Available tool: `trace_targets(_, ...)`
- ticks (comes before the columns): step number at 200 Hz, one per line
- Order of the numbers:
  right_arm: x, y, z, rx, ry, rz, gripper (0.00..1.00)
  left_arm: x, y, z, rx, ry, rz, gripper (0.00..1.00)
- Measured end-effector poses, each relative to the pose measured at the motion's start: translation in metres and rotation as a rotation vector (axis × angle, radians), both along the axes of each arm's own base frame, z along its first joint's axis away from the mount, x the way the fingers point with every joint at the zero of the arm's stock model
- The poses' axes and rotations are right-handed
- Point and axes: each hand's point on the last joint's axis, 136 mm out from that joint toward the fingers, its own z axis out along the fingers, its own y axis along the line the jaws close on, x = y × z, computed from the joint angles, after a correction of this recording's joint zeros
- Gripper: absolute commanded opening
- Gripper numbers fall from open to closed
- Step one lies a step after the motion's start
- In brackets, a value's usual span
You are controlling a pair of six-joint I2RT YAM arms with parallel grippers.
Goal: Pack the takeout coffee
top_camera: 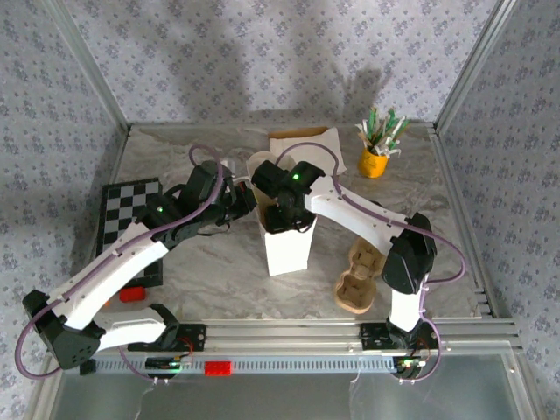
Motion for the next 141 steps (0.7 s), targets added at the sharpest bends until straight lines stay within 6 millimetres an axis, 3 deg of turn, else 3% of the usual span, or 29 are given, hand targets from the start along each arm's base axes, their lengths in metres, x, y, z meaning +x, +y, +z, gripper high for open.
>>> trace_targets(141,0.0048,0.0033,-0.0088,0.017,-0.023,-0.003,0.63,0.0015,0.0001,0.0001,0.001,0.001,0.000,0.02)
